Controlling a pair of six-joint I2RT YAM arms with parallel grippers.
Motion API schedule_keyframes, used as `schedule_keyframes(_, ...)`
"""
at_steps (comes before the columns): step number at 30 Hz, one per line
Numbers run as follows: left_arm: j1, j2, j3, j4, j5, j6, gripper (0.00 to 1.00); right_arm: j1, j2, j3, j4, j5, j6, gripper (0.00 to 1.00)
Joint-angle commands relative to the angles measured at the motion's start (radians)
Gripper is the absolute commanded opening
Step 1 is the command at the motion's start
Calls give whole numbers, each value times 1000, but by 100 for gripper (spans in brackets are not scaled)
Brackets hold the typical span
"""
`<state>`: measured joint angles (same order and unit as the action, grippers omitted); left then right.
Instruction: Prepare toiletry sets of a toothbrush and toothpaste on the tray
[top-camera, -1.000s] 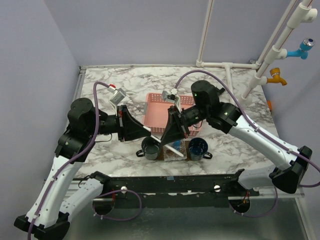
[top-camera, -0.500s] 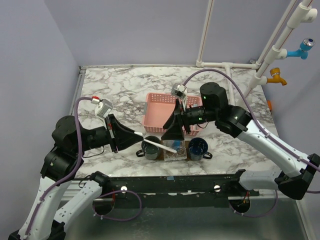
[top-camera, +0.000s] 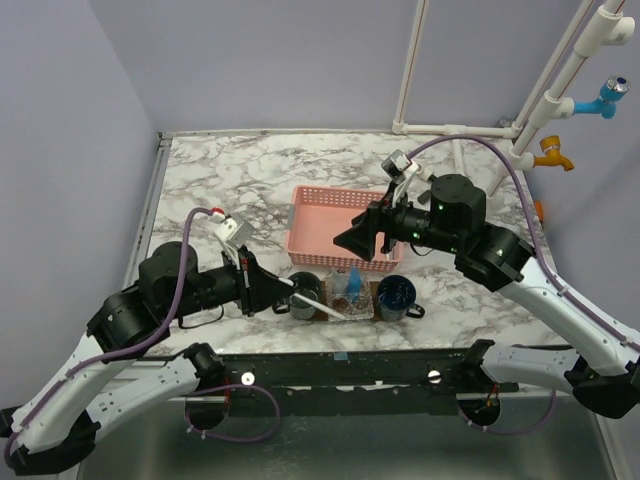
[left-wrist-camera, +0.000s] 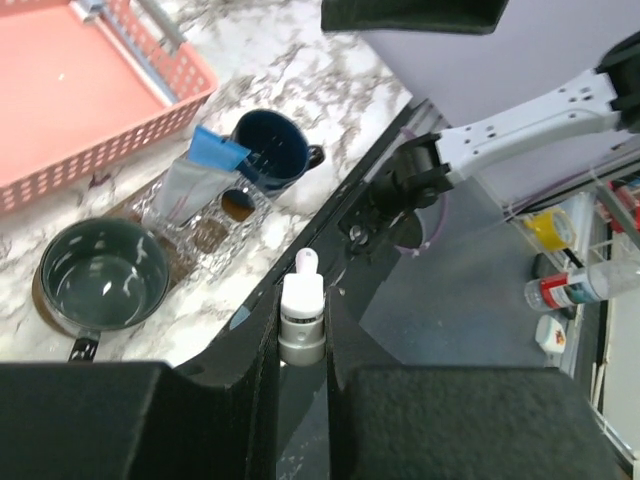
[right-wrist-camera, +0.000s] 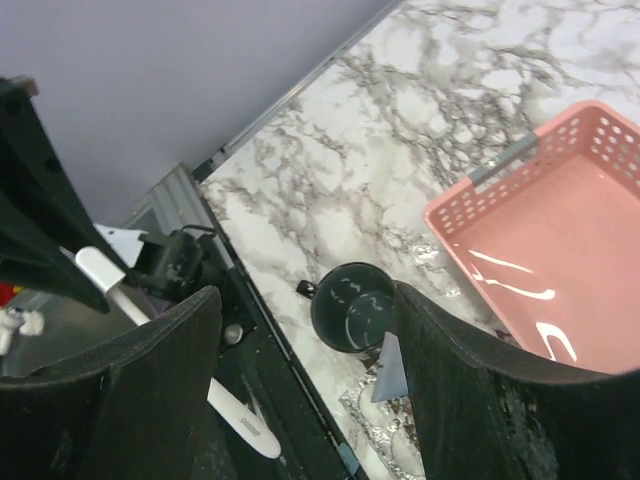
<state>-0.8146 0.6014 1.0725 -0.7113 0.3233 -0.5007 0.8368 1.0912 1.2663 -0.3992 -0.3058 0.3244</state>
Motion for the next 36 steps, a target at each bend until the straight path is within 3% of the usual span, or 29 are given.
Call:
schedule_keyframes(1,-146,31,-21,-76,-308,-61,0,6,-11,-36,28,176,31,73)
schedule_keyframes(4,-250,64,-16,-99,-462,-99,0,6,-10,-53,34,235,42,73)
schedule_keyframes(11,-364,124,-15,-108,-665,-170,0,5,-23,-106,70,274,50,73)
schedule_keyframes(25,-438,225,1,-47,-781,-180,0,6,-55,-159,88,289,46,73)
schedule_keyframes(36,-560,316,80,-100,-914,-230,0,5,-88,-188,88,288,42,73)
